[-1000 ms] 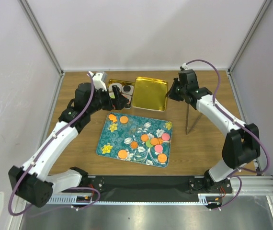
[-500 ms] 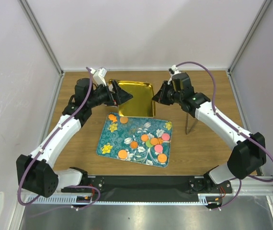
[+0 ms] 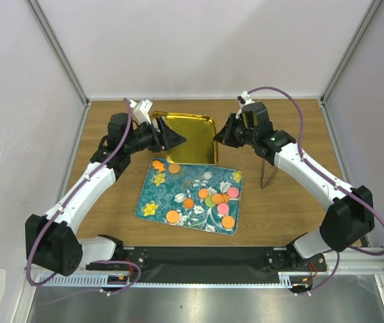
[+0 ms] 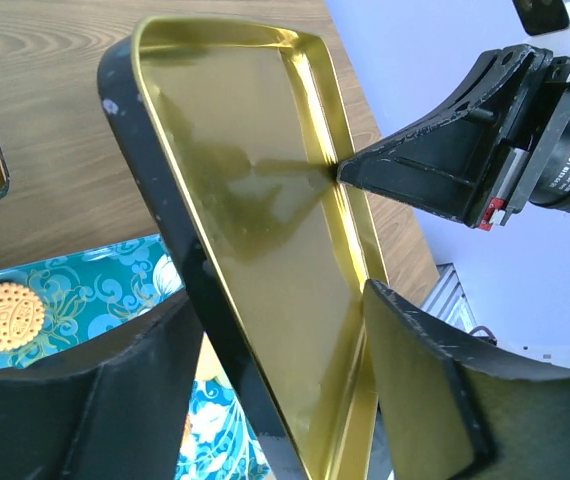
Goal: Pack the cookies
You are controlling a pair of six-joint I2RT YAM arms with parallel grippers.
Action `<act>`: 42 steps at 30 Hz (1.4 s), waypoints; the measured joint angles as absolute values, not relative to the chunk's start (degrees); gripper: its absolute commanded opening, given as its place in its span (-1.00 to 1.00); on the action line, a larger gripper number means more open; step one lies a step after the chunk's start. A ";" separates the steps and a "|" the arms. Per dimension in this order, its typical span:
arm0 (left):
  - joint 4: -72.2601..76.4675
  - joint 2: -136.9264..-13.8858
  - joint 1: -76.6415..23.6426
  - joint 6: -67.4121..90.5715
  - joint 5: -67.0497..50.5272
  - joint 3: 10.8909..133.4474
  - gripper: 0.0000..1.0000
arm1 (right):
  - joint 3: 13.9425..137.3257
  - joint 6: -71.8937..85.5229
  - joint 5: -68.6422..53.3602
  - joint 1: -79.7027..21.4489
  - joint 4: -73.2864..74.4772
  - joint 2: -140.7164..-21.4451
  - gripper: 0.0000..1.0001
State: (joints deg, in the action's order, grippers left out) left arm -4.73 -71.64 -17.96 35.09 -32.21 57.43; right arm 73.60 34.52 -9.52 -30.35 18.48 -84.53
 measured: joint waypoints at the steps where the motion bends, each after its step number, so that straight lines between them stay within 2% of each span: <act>1: -4.73 -71.64 -17.98 35.14 -32.21 57.43 0.33 | 73.60 34.52 -9.52 -30.35 18.48 -84.53 -1.00; 4: -4.73 -71.70 -17.98 35.11 -32.23 57.43 0.29 | 73.60 34.48 -9.50 -30.37 18.50 -84.55 -1.00; 17: -5.34 -72.03 -17.96 34.94 -32.14 56.99 -0.11 | 73.60 33.80 -8.40 -31.27 18.61 -84.86 -1.00; 20: -5.69 -72.03 -17.96 34.83 -32.03 56.99 -0.48 | 73.60 33.36 -7.81 -31.40 18.74 -84.86 -1.00; 21: -5.87 -72.03 -17.96 34.87 -31.75 56.97 -0.82 | 73.60 33.01 -7.49 -31.46 18.87 -84.86 -0.90; 22: -6.11 -72.07 -17.96 35.11 -31.46 56.95 -0.99 | 73.63 32.60 -7.11 -31.66 19.05 -84.86 -0.78; 23: -6.24 -72.16 -17.82 35.00 -31.31 56.93 -0.99 | 73.63 32.18 -6.68 -31.90 19.31 -84.86 -0.48; 26: -7.22 -72.47 -17.80 34.46 -31.22 56.90 -1.00 | 74.00 29.19 -2.15 -33.61 20.67 -84.97 0.11; 29: -8.78 -72.75 -17.82 34.48 -31.14 56.90 -0.99 | 73.78 22.55 5.69 -37.15 20.12 -84.09 0.49; 35: -12.88 -73.12 -17.65 35.09 -31.05 57.56 -0.99 | 66.89 3.01 19.40 -54.74 11.40 -76.62 0.71; 38: -13.96 -73.12 -17.34 36.60 -31.20 57.95 -0.99 | 62.92 -7.53 25.19 -63.53 5.30 -74.70 0.73; 42: -14.48 -73.14 -16.80 38.98 -31.86 58.08 -0.99 | 59.40 -17.52 31.59 -69.84 0.86 -75.61 0.75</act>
